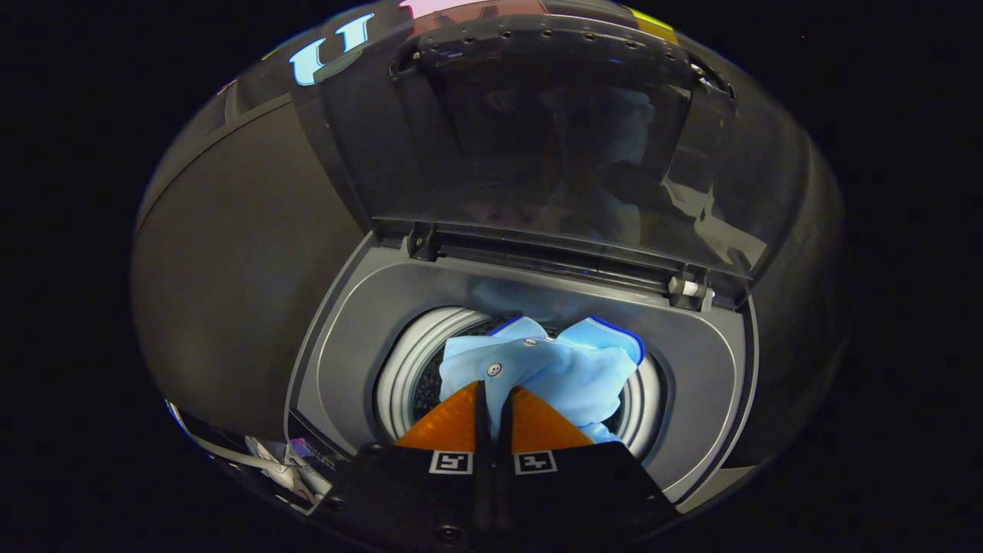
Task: Put the clothes into the washing machine and then close the washing machine lid.
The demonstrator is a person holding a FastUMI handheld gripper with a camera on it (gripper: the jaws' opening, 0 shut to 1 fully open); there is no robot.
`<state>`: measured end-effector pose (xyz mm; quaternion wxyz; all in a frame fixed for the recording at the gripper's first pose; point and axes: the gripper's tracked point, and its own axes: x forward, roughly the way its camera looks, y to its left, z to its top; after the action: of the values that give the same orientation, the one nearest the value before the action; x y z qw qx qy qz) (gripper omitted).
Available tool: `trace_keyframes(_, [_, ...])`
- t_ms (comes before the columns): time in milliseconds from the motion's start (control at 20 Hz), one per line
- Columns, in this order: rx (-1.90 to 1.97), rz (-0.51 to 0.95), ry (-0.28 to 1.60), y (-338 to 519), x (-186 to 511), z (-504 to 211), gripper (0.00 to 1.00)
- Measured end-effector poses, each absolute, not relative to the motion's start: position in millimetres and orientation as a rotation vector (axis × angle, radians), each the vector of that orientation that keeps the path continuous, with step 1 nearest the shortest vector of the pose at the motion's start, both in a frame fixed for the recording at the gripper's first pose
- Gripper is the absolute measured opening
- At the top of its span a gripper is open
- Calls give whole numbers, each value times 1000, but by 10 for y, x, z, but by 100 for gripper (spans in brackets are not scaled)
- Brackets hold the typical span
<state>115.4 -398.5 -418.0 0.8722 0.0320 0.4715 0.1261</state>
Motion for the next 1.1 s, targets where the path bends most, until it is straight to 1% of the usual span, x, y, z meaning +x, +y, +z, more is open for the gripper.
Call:
trace_keyframes(100, [101, 223, 994, -4011, 1166, -4184, 6])
trace_keyframes(200, [144, 196, 989, -4005, 1198, -4202, 19])
trace_keyframes(300, [122, 190, 937, -4007, 1309, -4223, 72])
trace_keyframes(350, [97, 195, 926, -4031, 1334, -4072, 98])
trace_keyframes(500, [50, 203, 922, -4003, 1331, -4026, 100])
trace_keyframes(900, [96, 94, 889, -4054, 1295, -3846, 100])
trace_keyframes(1100, [121, 87, 857, -3997, 1307, -3694, 100])
